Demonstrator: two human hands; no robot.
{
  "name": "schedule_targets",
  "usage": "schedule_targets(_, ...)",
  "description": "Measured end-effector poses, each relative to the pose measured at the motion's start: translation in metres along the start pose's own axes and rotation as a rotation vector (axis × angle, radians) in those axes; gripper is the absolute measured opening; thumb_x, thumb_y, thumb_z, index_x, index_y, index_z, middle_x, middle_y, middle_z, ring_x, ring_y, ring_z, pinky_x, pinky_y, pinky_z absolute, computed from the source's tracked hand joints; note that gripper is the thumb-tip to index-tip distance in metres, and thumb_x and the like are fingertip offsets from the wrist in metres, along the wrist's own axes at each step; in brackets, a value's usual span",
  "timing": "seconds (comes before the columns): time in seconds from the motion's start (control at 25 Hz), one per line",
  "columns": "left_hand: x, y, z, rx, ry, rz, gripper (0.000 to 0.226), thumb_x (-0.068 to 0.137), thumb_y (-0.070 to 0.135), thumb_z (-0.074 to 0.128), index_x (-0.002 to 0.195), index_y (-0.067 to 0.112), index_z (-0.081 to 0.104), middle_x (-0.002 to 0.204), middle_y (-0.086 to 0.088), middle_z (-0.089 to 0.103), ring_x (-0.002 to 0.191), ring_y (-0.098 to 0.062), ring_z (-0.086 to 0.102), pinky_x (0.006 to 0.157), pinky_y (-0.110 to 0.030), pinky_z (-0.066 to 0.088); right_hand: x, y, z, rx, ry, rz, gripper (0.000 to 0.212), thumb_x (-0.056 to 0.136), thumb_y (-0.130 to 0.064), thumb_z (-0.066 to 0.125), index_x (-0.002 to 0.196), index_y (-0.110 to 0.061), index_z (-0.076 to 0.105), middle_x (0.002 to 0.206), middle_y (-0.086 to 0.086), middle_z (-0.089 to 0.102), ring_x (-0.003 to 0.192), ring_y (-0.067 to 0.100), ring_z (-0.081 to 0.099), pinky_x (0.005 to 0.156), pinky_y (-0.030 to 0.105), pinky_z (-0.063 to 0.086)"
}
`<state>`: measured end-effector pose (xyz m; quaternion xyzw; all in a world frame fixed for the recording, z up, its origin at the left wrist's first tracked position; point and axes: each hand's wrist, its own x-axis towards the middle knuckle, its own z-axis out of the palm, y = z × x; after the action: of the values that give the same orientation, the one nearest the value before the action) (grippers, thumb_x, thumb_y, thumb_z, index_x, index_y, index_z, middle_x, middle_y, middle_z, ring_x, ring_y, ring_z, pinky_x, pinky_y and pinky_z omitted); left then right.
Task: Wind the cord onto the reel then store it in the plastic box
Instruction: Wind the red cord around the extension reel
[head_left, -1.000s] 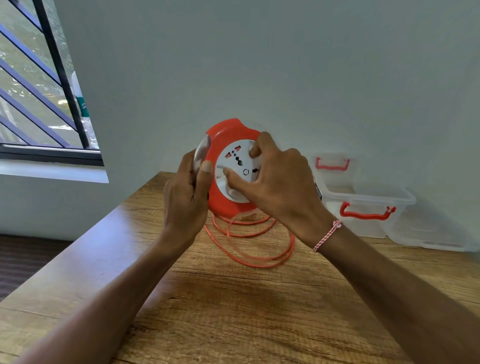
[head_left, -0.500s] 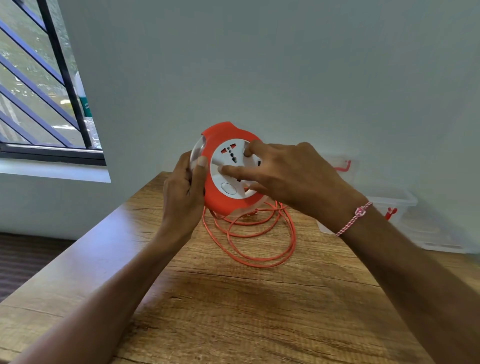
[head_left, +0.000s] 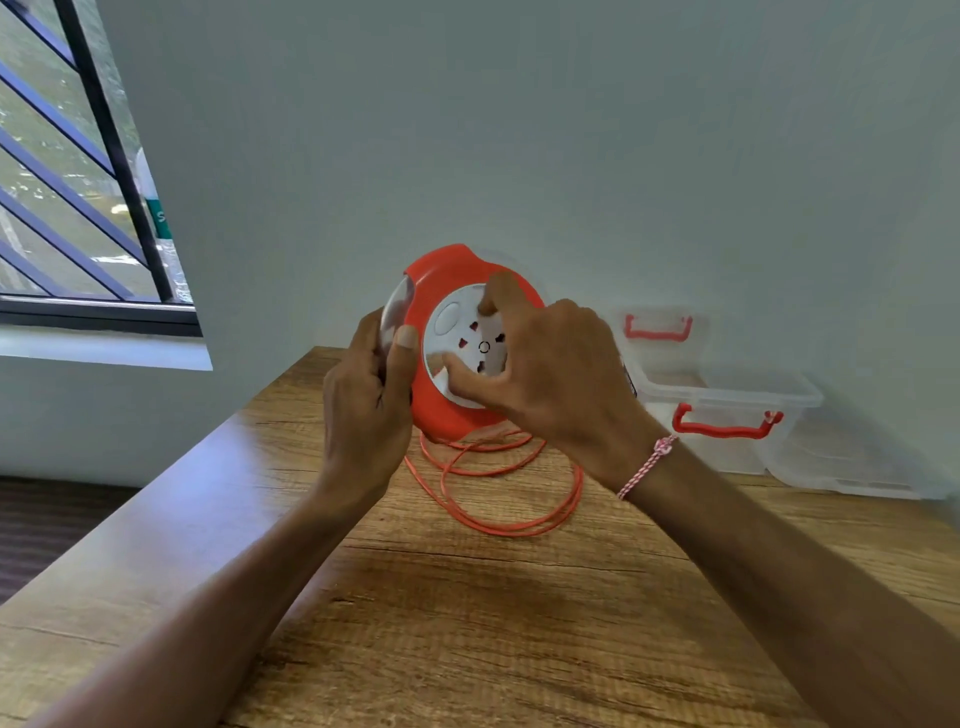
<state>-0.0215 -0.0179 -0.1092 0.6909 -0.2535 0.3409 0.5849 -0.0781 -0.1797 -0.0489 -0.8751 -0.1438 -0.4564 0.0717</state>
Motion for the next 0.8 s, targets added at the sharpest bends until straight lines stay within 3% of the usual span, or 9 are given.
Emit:
schedule_targets(0.08, -0.002, -0.004, 0.001, 0.021, 0.007, 0.022, 0.066, 0.105, 0.066, 0.038, 0.145, 0.017, 0.055, 0.097, 0.027, 0.072, 0.084, -0.001, 0.075, 0.060, -0.019, 0.059, -0.003, -0.007, 0.007, 0.212, -0.010, 0.255, 0.059, 0.083, -0.064, 0.070, 0.115, -0.017, 0.056, 0.086, -0.002, 0.069, 0.063, 0.015, 0.065, 0.049, 0.023, 0.049)
schedule_targets(0.16, -0.002, -0.007, 0.001, 0.023, 0.019, 0.004, 0.058, 0.106, 0.060, 0.040, 0.146, 0.020, 0.054, 0.099, 0.020, 0.074, 0.084, -0.008, 0.077, 0.063, -0.031, 0.065, -0.002, -0.007, 0.008, 0.382, -0.065, 0.407, 0.053, 0.085, -0.061, 0.073, 0.114, -0.020, 0.055, 0.093, -0.002, 0.072, 0.060, 0.010, 0.072, 0.051, 0.019, 0.055)
schedule_targets(0.28, 0.001, -0.007, -0.001, -0.008, 0.079, -0.052, 0.033, 0.105, 0.056, 0.041, 0.127, 0.040, 0.060, 0.094, 0.011, 0.075, 0.084, -0.017, 0.078, 0.065, -0.050, 0.066, 0.006, 0.004, 0.000, 0.472, -0.071, 0.350, 0.037, 0.092, -0.053, 0.069, 0.110, -0.024, 0.055, 0.075, -0.003, 0.074, 0.044, 0.004, 0.067, 0.047, 0.021, 0.056)
schedule_targets(0.36, 0.007, -0.007, -0.004, -0.014, 0.128, -0.094, 0.026, 0.104, 0.059, 0.041, 0.117, 0.043, 0.057, 0.091, 0.014, 0.074, 0.084, -0.014, 0.078, 0.064, -0.047, 0.067, 0.013, 0.017, -0.006, 0.369, 0.024, 0.281, 0.024, 0.097, -0.047, 0.065, 0.105, -0.026, 0.057, 0.055, -0.006, 0.065, 0.041, 0.005, 0.062, 0.048, 0.026, 0.056)
schedule_targets(0.44, 0.012, -0.010, -0.009, -0.007, 0.180, -0.138, 0.039, 0.102, 0.062, 0.041, 0.120, 0.031, 0.059, 0.088, 0.014, 0.072, 0.082, -0.007, 0.076, 0.059, -0.034, 0.064, 0.018, 0.034, -0.008, 0.224, 0.034, 0.252, 0.014, 0.097, -0.041, 0.064, 0.098, -0.027, 0.060, 0.052, -0.009, 0.062, 0.045, 0.007, 0.062, 0.062, 0.031, 0.060)
schedule_targets(0.52, 0.015, -0.014, -0.012, -0.004, 0.208, -0.170, 0.047, 0.101, 0.064, 0.040, 0.120, 0.025, 0.059, 0.085, 0.013, 0.071, 0.077, -0.002, 0.074, 0.055, -0.026, 0.059, 0.016, 0.052, -0.004, 0.133, -0.173, 0.280, 0.009, 0.095, -0.036, 0.065, 0.095, -0.027, 0.065, 0.063, -0.007, 0.068, 0.060, 0.014, 0.069, 0.074, 0.038, 0.062)
schedule_targets(0.64, 0.014, -0.016, -0.010, 0.026, 0.192, -0.176, 0.041, 0.101, 0.064, 0.040, 0.116, 0.030, 0.059, 0.085, 0.011, 0.071, 0.077, -0.002, 0.074, 0.057, -0.037, 0.063, 0.003, 0.066, 0.012, -0.013, -0.687, 0.328, 0.012, 0.094, -0.031, 0.069, 0.104, -0.026, 0.070, 0.097, 0.002, 0.075, 0.083, 0.021, 0.072, 0.082, 0.039, 0.061)
schedule_targets(0.72, 0.011, -0.016, -0.009, 0.038, 0.152, -0.172, 0.030, 0.102, 0.061, 0.041, 0.114, 0.039, 0.057, 0.088, 0.012, 0.072, 0.081, -0.006, 0.076, 0.063, -0.045, 0.066, -0.009, 0.067, 0.026, -0.080, -0.928, 0.215, 0.034, 0.092, -0.032, 0.072, 0.126, -0.029, 0.066, 0.123, 0.002, 0.070, 0.106, 0.023, 0.067, 0.093, 0.041, 0.056)
schedule_targets(0.8, 0.009, -0.017, -0.007, 0.033, 0.108, -0.169, 0.025, 0.104, 0.059, 0.042, 0.116, 0.043, 0.057, 0.091, 0.012, 0.074, 0.085, -0.012, 0.077, 0.066, -0.053, 0.066, -0.017, 0.067, 0.038, -0.094, -0.998, 0.107, 0.057, 0.090, -0.034, 0.075, 0.144, -0.033, 0.054, 0.137, 0.000, 0.063, 0.123, 0.024, 0.059, 0.100, 0.042, 0.051)
